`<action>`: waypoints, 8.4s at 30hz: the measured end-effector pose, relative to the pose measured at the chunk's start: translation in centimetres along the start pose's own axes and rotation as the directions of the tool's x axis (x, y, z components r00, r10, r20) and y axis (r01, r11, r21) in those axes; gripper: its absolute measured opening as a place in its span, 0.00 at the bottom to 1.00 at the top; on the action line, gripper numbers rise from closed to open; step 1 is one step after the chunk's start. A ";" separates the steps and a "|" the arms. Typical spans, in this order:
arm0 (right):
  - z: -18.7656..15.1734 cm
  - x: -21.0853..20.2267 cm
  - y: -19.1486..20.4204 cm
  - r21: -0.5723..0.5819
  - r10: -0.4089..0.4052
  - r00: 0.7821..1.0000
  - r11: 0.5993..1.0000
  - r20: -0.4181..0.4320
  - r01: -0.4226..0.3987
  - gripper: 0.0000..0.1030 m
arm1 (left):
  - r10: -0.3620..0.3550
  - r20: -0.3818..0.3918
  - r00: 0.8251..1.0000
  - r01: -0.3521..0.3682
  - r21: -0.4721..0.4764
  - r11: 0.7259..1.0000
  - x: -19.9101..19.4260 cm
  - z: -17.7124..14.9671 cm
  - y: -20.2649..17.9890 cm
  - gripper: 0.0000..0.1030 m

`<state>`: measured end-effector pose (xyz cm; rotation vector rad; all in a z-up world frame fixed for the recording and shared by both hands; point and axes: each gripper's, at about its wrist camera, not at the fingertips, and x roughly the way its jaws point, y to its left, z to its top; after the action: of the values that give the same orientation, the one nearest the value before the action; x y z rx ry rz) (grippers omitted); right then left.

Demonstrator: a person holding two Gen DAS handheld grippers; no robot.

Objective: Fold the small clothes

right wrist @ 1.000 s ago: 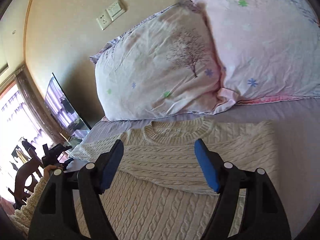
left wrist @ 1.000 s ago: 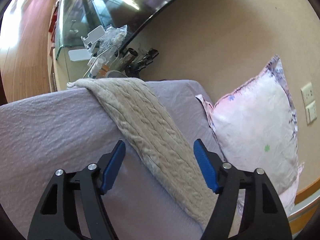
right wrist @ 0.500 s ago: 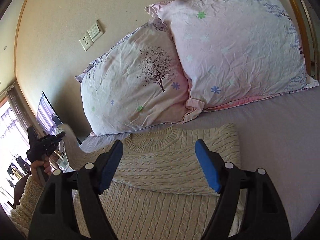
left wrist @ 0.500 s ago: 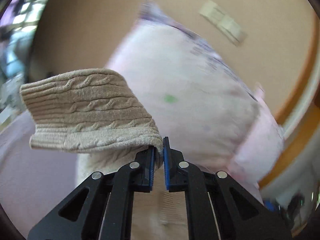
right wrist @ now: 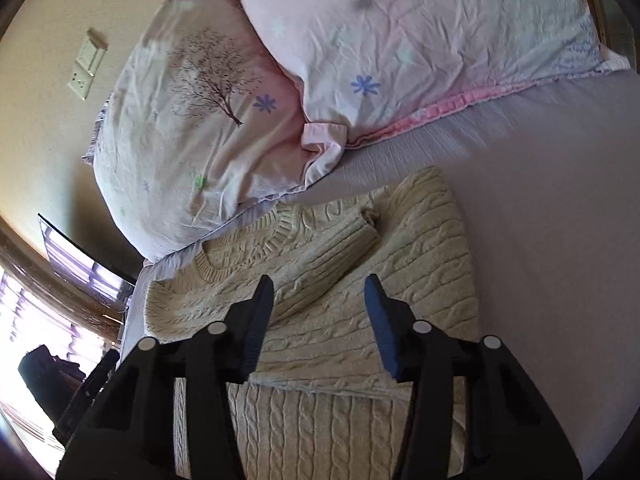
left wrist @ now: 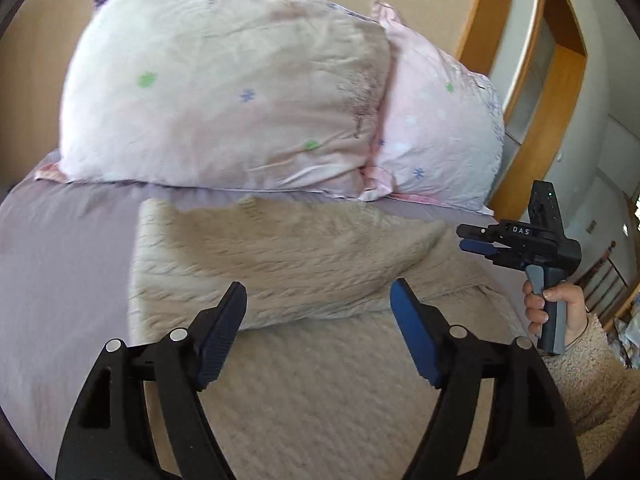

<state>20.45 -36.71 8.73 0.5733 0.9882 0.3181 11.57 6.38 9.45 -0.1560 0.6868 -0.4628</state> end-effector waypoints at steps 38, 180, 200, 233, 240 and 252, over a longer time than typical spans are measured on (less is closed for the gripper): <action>-20.1 -14.1 -7.1 0.128 0.238 0.971 0.964 -0.030 -0.232 0.29 | -0.276 0.024 0.961 0.267 -0.345 0.900 -9.2 -16.7 4.1 0.48; -11.4 -6.9 5.3 -0.296 -0.267 0.963 0.921 -0.014 0.251 0.98 | 0.315 -0.220 0.923 -0.297 0.112 0.948 5.4 -5.2 -5.6 0.99; -14.4 -2.0 8.1 -0.424 -0.421 0.907 0.823 -0.009 0.378 0.98 | 0.340 -0.234 0.911 -0.314 0.139 0.939 5.9 -5.4 -5.5 0.99; -14.4 -2.1 8.1 -0.424 -0.420 0.908 0.823 -0.007 0.377 0.98 | 0.340 -0.234 0.911 -0.316 0.138 0.939 6.0 -5.3 -5.6 0.99; -14.5 -2.1 8.1 -0.422 -0.421 0.907 0.823 -0.007 0.379 0.98 | 0.341 -0.234 0.911 -0.316 0.138 0.939 6.0 -5.3 -5.6 0.99; -14.5 -2.1 8.1 -0.421 -0.421 0.907 0.823 -0.006 0.380 0.98 | 0.341 -0.234 0.911 -0.316 0.138 0.939 6.0 -5.3 -5.6 0.99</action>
<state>7.05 -26.69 8.85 -0.0459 1.0724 0.1677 10.19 -1.32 3.58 0.1151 0.9231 -0.1908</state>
